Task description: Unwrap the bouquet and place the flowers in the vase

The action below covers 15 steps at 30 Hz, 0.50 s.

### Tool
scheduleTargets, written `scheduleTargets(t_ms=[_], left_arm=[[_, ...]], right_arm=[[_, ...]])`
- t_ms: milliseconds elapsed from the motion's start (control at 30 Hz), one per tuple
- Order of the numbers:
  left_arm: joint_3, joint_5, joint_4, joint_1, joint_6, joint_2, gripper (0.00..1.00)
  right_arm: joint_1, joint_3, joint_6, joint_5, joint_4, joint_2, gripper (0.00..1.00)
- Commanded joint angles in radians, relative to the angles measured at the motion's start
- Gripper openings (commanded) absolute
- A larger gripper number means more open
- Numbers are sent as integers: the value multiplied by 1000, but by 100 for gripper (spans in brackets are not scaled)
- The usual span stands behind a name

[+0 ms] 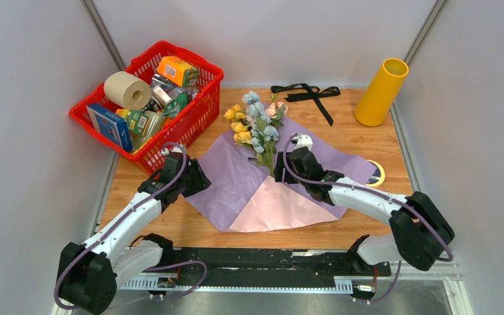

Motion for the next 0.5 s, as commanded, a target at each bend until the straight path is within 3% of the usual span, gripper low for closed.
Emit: scheduleTargets(t_ms=[0, 133, 467], left_arm=[[11, 37, 30, 3, 51, 6, 57], [-6, 35, 53, 4, 36, 32, 57], [17, -72, 51, 4, 4, 107, 56]], right_arm=[[3, 5, -104, -199, 220, 111, 71], [4, 43, -128, -147, 262, 234, 80], [78, 103, -82, 143, 319, 410, 88]])
